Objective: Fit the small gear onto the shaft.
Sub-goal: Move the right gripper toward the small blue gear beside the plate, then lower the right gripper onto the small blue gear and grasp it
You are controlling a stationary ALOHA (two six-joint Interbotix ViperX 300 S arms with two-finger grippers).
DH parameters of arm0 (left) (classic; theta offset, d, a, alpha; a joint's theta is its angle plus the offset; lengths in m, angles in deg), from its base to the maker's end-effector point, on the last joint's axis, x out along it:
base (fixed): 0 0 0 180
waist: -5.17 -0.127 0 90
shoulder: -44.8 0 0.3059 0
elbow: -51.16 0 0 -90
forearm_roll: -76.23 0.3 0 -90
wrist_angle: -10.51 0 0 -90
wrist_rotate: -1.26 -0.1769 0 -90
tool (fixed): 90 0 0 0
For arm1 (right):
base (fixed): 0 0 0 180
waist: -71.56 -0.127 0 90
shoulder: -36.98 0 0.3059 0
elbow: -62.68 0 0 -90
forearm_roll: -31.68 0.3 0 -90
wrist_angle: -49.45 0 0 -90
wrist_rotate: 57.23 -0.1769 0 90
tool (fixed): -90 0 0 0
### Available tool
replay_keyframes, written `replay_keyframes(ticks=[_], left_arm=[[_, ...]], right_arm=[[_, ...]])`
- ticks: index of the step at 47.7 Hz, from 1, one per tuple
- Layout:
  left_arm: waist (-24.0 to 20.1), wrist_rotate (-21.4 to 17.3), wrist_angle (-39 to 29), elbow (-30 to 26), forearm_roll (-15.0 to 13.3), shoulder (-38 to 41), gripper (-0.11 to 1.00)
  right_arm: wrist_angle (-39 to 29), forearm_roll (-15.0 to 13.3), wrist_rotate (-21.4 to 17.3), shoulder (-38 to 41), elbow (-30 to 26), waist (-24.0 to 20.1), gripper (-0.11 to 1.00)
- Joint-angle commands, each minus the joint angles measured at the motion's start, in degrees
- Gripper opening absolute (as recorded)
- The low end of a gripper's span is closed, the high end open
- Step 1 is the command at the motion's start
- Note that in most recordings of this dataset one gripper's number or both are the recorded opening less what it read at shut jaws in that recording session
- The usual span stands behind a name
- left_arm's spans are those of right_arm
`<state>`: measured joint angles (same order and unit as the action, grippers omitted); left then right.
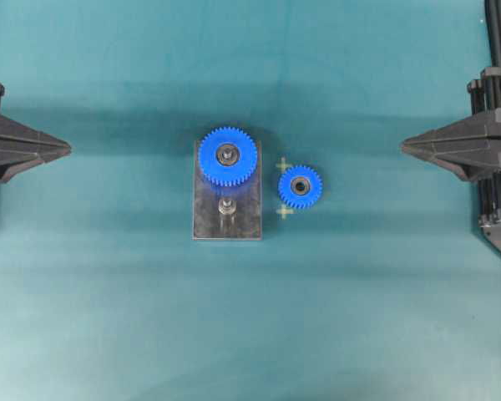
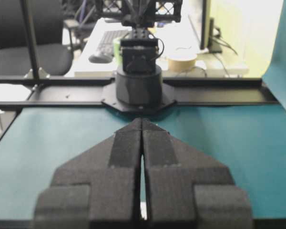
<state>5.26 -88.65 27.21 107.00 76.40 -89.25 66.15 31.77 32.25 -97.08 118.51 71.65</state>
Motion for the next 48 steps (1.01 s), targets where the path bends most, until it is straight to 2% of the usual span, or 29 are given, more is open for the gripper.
replay_keyframes(ticks=[1, 6, 9, 14, 18, 25, 33, 48], left_arm=[[-0.62, 0.53, -0.09, 1.76, 0.7, 1.49, 0.0], [-0.7, 0.7, -0.97, 1.76, 0.7, 2.72, 0.0], [-0.79, 0.62, -1.49, 1.23, 0.7, 3.43, 0.0], [-0.7, 0.7, -4.83, 0.09, 0.7, 5.1, 0.0], [-0.79, 0.88, -8.53, -0.79, 0.7, 6.42, 0.0], [-0.79, 0.88, -13.27, -2.46, 0.7, 8.44, 0.0], [-0.88, 0.88, -13.54, -2.81, 0.7, 10.55, 0.0], [-0.88, 0.88, -13.54, -4.31, 0.7, 14.77, 0.0]], right_arm=[[0.09, 0.53, -0.53, 0.7, -1.76, -0.09, 0.01], [-7.38, 6.77, -2.72, 1.49, -4.39, 0.09, 0.01], [-14.41, 8.79, -4.39, 2.55, -5.36, 0.7, 0.01], [-24.79, 8.88, -6.33, 5.01, -6.5, 1.32, 0.01], [-29.44, 8.79, -7.38, 8.09, -8.26, 2.02, 0.01], [-30.41, 8.79, -7.47, 14.41, -10.81, 3.43, 0.01], [-32.08, 8.7, -7.47, 22.5, -13.45, 4.75, 0.01], [-42.63, 8.7, -8.17, 36.91, -21.45, 8.44, 0.01]])
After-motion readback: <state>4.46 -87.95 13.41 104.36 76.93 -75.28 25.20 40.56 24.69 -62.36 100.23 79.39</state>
